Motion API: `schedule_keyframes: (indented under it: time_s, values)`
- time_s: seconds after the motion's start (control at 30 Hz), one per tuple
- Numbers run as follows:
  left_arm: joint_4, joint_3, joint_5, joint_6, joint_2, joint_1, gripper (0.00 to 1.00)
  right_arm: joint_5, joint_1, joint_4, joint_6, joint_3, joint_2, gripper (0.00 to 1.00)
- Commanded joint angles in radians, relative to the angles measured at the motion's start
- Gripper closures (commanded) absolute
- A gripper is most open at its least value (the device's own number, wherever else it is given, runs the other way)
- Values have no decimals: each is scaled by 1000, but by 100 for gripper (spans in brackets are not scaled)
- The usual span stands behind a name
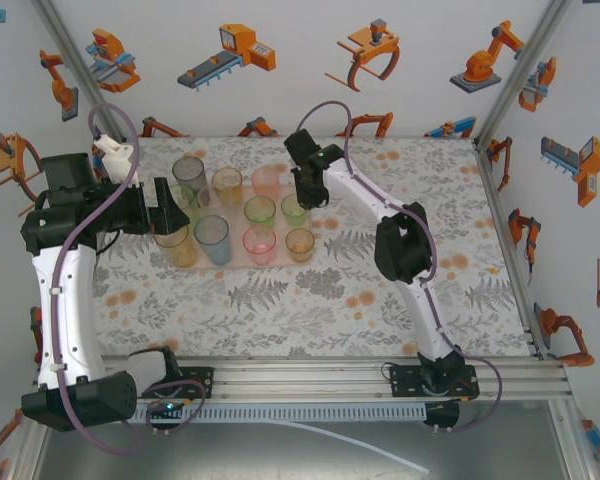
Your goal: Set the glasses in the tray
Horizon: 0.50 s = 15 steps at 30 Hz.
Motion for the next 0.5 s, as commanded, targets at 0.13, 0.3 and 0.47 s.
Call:
schedule_keyframes:
  time_s: [0.13, 0.3, 0.47]
  values:
    - [7, 0, 23, 3, 0, 6, 3, -8, 8, -18, -11, 40, 25, 83]
    - [7, 1, 23, 3, -1, 6, 3, -8, 8, -28, -14, 48, 31, 78]
    - [8, 2, 23, 4, 0, 4, 3, 9, 8, -29, -14, 43, 22, 75]
